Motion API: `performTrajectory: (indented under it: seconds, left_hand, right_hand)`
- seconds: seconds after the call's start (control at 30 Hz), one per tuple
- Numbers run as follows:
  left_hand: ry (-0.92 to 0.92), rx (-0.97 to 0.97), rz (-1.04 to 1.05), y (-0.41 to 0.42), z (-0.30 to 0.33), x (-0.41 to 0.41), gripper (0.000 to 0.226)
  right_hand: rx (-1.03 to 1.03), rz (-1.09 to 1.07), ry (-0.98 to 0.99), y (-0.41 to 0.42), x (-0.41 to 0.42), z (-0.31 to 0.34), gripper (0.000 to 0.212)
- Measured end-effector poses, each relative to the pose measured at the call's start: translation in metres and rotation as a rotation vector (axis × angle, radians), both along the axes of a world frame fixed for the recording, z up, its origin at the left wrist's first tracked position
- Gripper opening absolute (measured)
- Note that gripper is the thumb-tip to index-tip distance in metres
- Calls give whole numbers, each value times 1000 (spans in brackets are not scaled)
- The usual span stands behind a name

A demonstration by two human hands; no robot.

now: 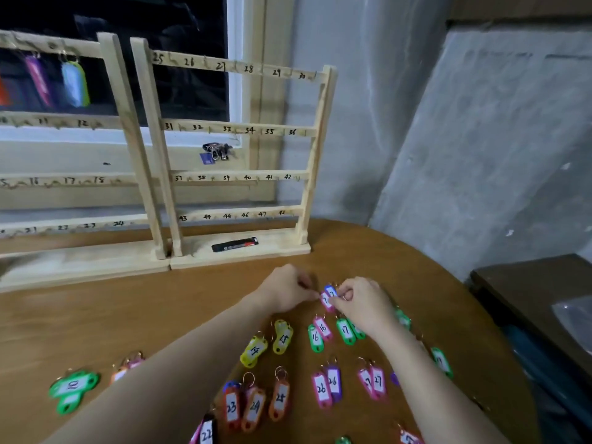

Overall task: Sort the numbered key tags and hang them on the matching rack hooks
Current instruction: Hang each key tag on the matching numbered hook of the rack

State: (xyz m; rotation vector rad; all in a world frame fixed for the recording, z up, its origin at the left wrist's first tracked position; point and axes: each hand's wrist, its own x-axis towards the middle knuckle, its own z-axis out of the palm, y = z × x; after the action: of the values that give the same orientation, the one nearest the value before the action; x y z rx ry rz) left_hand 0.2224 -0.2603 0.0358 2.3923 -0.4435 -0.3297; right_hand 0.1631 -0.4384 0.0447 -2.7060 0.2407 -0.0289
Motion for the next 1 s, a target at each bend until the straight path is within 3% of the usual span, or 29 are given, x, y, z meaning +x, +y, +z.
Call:
performTrajectory:
  seconds: [0.37,0.73,0.9,1.0]
  left_hand:
    - [-25,-12,45,-6,-10,11,16]
    - [-29,33,77,76,9,3,22]
    - [-23,55,60,91,6,-1,3]
    - [-23,63,46,82,3,-4,30]
  right_hand:
    - [16,-9,-32,3,15,-13,27]
    - [-43,123,91,38,28,-2,26]
    - [-10,122,76,52,23,-2,23]
    - [3,115,75,53,21,-4,19]
